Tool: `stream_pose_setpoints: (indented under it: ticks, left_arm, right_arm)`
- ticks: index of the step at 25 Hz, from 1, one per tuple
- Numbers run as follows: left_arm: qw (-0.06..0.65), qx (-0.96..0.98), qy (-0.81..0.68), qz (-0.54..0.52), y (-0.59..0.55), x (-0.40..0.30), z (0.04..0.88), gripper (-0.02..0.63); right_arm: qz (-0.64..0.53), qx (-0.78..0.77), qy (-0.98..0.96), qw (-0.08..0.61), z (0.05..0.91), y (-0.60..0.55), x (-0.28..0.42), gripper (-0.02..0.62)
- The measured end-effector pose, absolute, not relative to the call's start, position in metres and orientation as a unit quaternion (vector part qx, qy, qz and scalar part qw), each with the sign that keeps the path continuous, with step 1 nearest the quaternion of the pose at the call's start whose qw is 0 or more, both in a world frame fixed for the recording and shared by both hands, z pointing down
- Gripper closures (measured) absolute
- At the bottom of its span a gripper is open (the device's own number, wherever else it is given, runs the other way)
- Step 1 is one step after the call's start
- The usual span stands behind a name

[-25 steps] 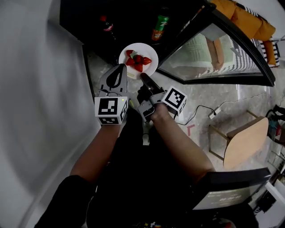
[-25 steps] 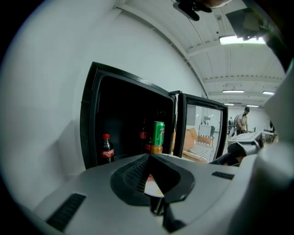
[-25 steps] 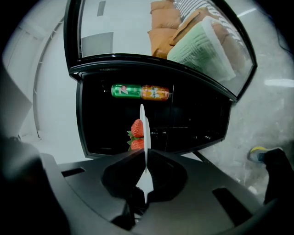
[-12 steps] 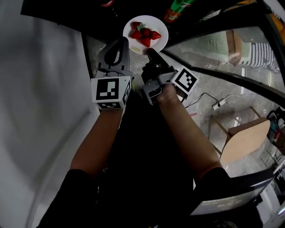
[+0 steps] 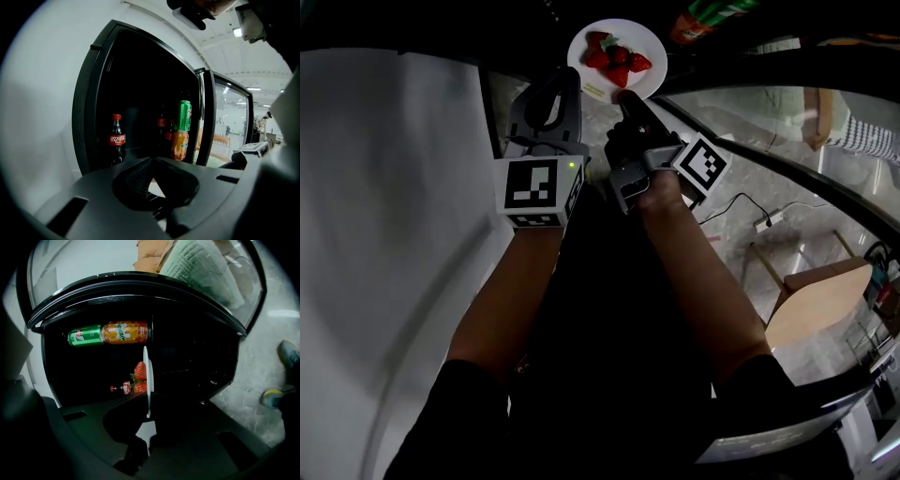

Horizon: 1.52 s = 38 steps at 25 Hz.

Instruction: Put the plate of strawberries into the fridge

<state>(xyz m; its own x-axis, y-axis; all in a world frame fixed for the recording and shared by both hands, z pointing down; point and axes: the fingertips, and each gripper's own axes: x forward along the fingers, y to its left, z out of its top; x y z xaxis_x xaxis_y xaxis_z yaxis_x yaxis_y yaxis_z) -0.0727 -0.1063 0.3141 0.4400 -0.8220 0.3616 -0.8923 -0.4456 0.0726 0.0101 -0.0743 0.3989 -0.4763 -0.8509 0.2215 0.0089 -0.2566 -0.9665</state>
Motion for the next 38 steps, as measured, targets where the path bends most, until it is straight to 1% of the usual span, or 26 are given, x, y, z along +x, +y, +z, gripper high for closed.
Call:
stream_pose_setpoints:
  ticks: [5, 29, 38]
  left_arm:
    - [0.132, 0.839, -0.506, 0.146, -0.157, -0.076, 0.312, 0.601]
    - [0.141, 0.835, -0.515, 0.135, -0.107, -0.080, 0.330, 0.601]
    - [0.141, 0.833, -0.518, 0.134, -0.103, -0.081, 0.337, 0.601]
  right_arm:
    - [-0.686, -0.407, 0.515, 0.315, 0.400, -0.125, 0.005, 0.577]
    - [-0.661, -0.397, 0.542, 0.335, 0.410, -0.125, 0.005, 0.577]
    - [-0.650, -0.387, 0.548, 0.358, 0.414, -0.125, 0.006, 0.567]
